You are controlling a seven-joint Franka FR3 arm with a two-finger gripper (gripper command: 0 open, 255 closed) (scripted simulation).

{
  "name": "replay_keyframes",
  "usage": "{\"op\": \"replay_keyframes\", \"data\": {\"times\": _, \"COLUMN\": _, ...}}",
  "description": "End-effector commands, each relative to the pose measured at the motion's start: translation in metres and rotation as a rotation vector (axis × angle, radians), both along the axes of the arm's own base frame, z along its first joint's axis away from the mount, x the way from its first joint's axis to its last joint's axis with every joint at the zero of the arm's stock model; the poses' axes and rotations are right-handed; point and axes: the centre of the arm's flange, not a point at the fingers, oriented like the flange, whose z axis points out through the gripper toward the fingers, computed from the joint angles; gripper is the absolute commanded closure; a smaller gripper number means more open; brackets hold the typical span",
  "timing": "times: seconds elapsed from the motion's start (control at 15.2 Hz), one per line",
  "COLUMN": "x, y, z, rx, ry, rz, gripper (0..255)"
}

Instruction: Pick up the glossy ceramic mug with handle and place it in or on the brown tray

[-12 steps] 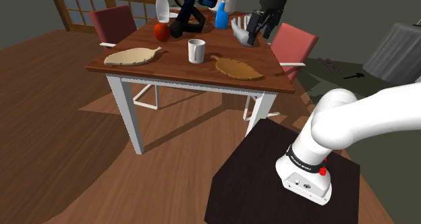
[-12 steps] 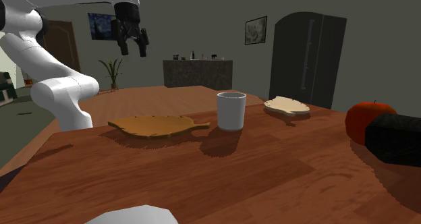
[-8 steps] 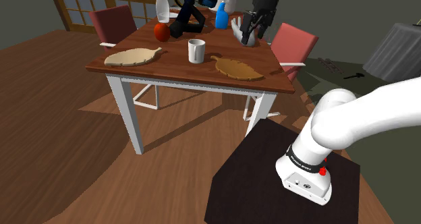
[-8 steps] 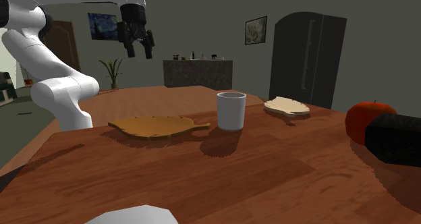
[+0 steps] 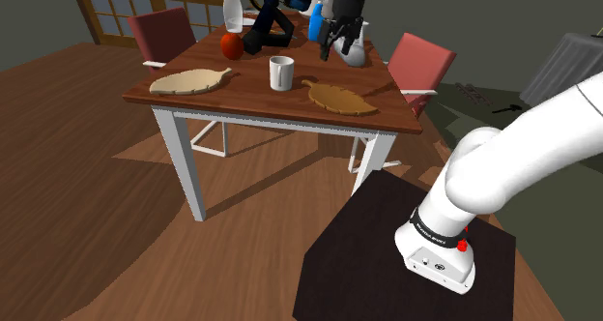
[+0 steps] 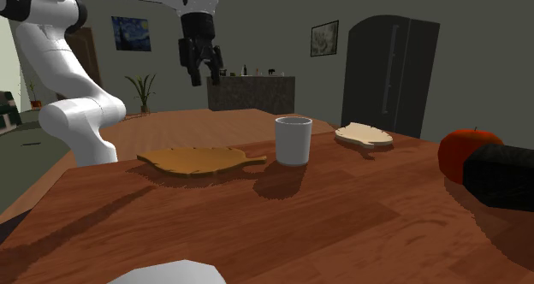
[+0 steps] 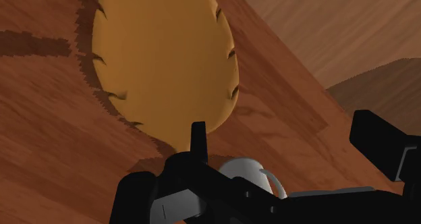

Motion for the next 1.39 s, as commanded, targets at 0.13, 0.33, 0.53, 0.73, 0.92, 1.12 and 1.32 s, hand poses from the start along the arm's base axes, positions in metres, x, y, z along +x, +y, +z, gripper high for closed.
{"op": "replay_keyframes", "data": {"times": 0.13, "x": 0.049, "y": -0.018, "z": -0.014, "rx": 0.017, "ry": 0.005, "rz": -0.002, "gripper": 0}}
{"op": "replay_keyframes", "data": {"times": 0.33, "x": 0.086, "y": -0.032, "z": -0.025, "rx": 0.030, "ry": 0.009, "rz": -0.004, "gripper": 0}}
{"op": "replay_keyframes", "data": {"times": 0.53, "x": 0.122, "y": -0.046, "z": -0.037, "rx": 0.043, "ry": 0.012, "rz": -0.006, "gripper": 0}}
{"op": "replay_keyframes", "data": {"times": 0.73, "x": 0.158, "y": -0.060, "z": -0.049, "rx": 0.056, "ry": 0.016, "rz": -0.007, "gripper": 0}}
{"op": "replay_keyframes", "data": {"times": 0.92, "x": 0.195, "y": -0.074, "z": -0.062, "rx": 0.069, "ry": 0.020, "rz": -0.009, "gripper": 0}}
{"op": "replay_keyframes", "data": {"times": 1.12, "x": 0.219, "y": -0.083, "z": -0.070, "rx": 0.078, "ry": 0.023, "rz": -0.010, "gripper": 0}}
{"op": "replay_keyframes", "data": {"times": 1.32, "x": 0.220, "y": -0.083, "z": -0.086, "rx": 0.078, "ry": 0.023, "rz": -0.010, "gripper": 0}}
